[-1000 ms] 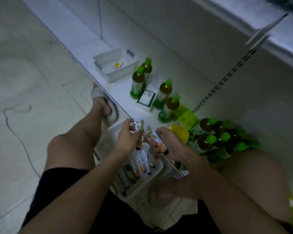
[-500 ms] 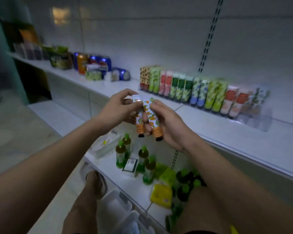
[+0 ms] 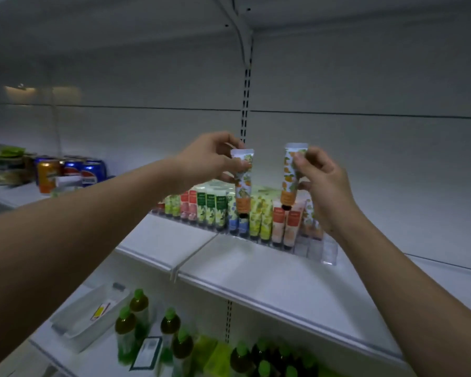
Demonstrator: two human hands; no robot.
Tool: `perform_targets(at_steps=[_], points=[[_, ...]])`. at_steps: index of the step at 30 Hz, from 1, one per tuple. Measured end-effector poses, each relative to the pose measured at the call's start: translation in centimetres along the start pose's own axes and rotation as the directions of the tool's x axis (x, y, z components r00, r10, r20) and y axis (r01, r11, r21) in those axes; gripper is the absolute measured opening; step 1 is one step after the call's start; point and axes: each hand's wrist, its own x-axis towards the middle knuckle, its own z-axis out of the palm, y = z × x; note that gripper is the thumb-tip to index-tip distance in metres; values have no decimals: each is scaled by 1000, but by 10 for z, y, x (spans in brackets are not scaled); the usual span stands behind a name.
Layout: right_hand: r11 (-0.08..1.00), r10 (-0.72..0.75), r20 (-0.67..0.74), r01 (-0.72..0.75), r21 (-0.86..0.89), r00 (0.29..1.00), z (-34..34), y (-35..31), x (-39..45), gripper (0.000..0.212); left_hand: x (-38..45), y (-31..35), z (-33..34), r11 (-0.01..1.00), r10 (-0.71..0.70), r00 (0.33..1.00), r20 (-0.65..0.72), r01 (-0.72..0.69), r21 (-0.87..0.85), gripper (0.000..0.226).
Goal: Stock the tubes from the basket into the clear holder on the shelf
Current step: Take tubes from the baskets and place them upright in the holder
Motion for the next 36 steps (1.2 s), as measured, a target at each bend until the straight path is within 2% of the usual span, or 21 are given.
perform_targets(at_steps=[4,9,13,16,19,25,36], points=[[996,9,-196,9,90,980,-46,18,30,9,38,11,36,1000,-1,996,90,3,-17,20],[998,35,-337,-15,62,941,-84,60,43,12,85,9,81,994,42,991,125,-54,96,14],[999,18,-353,-1,49,935,-100,85,41,16,124,3,107,984,22,980,197,-56,170,16],[999,21,-349,-6,44,937,-107,92,43,14,145,3,122,951,-13,962,271,-72,301,16],[1000,12,-361,-13,1,932,-109,98,43,14,157,1,135,902,-58,952,300,-79,424,13],[1000,-5,-399,-7,-29,917,-110,100,41,18,167,-9,148,755,-61,952,301,-153,638,13],[999,8,-387,-24,-37,922,-113,103,39,19,170,-18,154,637,-50,954,297,-198,745,11]])
